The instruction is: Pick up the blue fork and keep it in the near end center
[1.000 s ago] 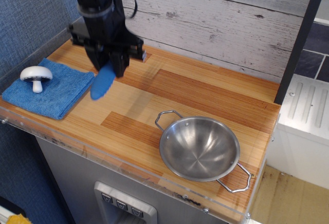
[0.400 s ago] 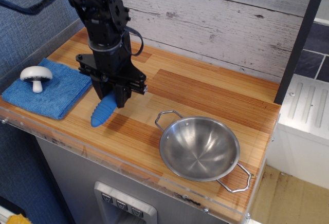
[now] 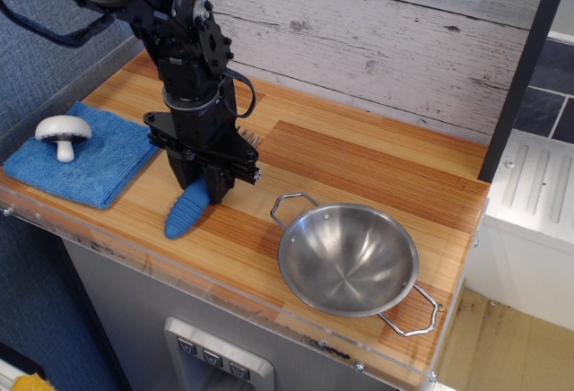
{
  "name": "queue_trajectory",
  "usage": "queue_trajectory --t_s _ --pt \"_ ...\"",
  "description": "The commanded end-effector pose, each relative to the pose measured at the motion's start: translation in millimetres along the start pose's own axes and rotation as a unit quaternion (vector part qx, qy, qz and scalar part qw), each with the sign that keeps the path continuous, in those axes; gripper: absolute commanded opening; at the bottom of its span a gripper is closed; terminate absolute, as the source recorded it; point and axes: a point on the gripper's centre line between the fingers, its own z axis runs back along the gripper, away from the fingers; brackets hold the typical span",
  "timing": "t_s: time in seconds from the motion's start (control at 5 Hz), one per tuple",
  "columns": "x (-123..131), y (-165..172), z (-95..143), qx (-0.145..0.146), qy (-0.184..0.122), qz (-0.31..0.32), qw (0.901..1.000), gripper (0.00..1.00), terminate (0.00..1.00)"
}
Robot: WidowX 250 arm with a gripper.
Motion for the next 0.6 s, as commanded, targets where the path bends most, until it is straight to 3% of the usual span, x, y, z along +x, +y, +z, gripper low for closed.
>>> queue_trajectory --t_s 0.0,0.4 --pt "5.9 19.7 12.7 0.008 0.0 0.026 0.9996 1.0 0.0" --pt "9.1 22.4 25.1 0.016 0.001 0.02 0.9997 1.0 0.0"
